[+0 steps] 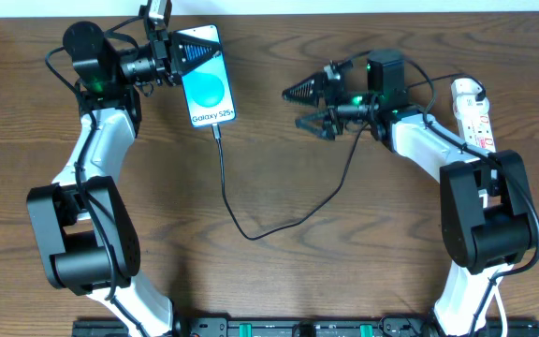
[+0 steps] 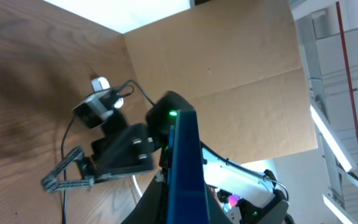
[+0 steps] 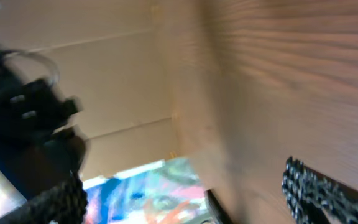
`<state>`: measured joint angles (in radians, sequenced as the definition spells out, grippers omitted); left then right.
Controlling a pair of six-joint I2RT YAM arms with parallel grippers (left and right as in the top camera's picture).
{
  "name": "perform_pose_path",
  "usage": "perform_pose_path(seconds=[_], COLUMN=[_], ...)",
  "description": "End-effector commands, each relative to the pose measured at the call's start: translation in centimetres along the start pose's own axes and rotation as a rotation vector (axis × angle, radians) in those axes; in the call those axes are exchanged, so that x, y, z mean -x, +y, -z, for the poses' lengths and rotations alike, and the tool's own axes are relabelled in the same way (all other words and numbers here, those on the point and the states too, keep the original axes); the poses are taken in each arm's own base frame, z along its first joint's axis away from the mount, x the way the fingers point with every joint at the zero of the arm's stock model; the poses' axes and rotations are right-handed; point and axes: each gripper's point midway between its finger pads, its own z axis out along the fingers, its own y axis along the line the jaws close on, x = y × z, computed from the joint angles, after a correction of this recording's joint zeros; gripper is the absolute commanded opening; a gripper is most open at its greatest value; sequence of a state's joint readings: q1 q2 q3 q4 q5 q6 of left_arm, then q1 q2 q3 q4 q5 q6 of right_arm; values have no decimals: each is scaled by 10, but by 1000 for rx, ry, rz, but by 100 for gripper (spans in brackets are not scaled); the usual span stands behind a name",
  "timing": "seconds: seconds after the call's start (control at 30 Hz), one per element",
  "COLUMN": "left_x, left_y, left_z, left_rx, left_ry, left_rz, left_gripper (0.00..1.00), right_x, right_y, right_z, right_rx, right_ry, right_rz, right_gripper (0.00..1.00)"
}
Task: Plug charger to phone and switch on socket
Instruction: 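Open the right gripper and withdraw it toward the power strip, then lower the phone with the left gripper toward the table center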
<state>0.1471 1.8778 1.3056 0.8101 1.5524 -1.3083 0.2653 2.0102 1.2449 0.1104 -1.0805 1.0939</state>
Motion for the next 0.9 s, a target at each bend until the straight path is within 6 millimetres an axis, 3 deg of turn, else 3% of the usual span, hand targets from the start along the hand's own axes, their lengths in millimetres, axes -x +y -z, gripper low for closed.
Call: perform_pose_path(seconds=[0.0, 0.17, 0.37, 0.47, 0.6, 0.73, 0.87], left_x=[0, -1, -10, -18, -26, -26, -29], left_y=[-7, -8, -11, -11, -3, 31, 58], left_z=[0, -5, -26, -40, -59, -76, -82], left_rx=[-5, -8, -25, -37, -33, 68, 174], left_ry=[17, 21, 59, 92, 102, 33, -9], left_rz=[-28, -28, -48, -65, -87, -42, -34], left_gripper=[7, 7, 7, 7, 7, 7, 7], right_x=[12, 10, 6, -6, -25, -47, -63], right_y=[-24, -41, -38, -24, 5, 31, 42], right_z=[10, 38, 102, 130, 150, 168, 178], right_rx=[-132, -329, -609, -684, -679, -672, -676], right_ry=[-94, -185, -405, -479, -513, -541, -536], right_rz=[97, 101, 89, 103, 176, 256, 312], right_gripper=[98, 99, 99, 99, 99, 99, 99])
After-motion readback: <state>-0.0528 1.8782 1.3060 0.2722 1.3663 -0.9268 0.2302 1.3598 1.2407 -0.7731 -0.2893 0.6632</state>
